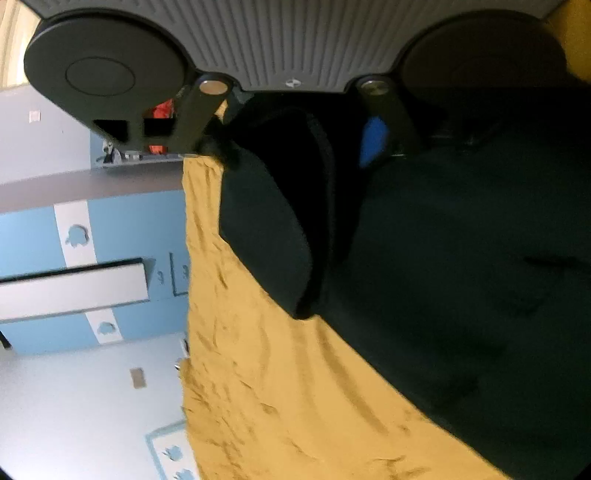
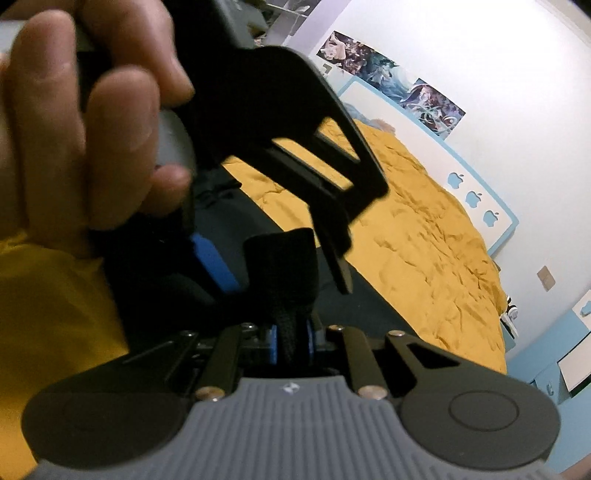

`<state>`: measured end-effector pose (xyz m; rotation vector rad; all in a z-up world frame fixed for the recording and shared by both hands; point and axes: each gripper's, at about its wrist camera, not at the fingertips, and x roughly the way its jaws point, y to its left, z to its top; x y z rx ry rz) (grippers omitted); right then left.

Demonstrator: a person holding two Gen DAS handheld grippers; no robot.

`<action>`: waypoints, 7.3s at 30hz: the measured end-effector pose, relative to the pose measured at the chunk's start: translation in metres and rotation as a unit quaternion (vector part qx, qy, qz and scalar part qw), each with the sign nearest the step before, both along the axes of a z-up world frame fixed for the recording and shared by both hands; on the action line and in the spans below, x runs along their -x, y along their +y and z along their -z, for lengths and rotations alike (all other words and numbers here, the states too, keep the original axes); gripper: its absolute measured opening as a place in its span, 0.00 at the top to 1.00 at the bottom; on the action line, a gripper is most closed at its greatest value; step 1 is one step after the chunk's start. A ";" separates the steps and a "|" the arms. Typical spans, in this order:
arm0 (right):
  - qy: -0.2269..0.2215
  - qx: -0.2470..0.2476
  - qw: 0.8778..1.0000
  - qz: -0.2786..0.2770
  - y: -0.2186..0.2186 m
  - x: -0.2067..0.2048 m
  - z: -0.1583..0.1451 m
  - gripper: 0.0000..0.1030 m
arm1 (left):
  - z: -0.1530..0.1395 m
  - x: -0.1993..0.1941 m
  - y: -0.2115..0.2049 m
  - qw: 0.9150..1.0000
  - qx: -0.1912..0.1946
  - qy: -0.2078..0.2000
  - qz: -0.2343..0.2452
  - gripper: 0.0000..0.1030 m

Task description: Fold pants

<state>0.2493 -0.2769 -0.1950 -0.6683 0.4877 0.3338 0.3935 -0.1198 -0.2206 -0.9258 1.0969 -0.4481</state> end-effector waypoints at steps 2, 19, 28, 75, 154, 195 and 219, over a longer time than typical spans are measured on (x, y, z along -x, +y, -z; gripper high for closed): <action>0.006 0.005 1.000 -0.002 -0.003 -0.002 0.001 0.85 | -0.004 -0.001 -0.007 0.999 -0.028 -0.010 0.011 0.79; 0.074 -0.193 0.976 0.068 -0.074 -0.020 -0.032 0.68 | 0.005 0.021 0.026 0.998 -0.056 -0.019 -0.027 0.90; 0.024 -0.006 0.999 0.024 -0.054 0.003 -0.013 0.71 | -0.005 0.016 0.038 0.999 0.007 -0.008 -0.051 0.90; 0.149 -0.162 0.968 0.122 -0.073 -0.056 -0.007 0.75 | 0.027 0.006 0.072 0.997 -0.061 -0.006 -0.050 0.85; 0.168 -0.271 0.908 0.273 -0.096 -0.047 0.003 0.69 | -0.010 0.064 0.251 0.959 -0.203 -0.035 -0.194 0.43; 0.165 -0.412 0.847 0.293 -0.124 -0.004 0.013 0.68 | -0.048 -0.136 -0.129 0.908 -0.211 -0.139 0.334 0.92; 0.151 -0.422 0.841 0.302 -0.123 0.008 0.009 0.91 | -0.041 -0.146 -0.126 0.936 -0.210 -0.099 0.264 0.95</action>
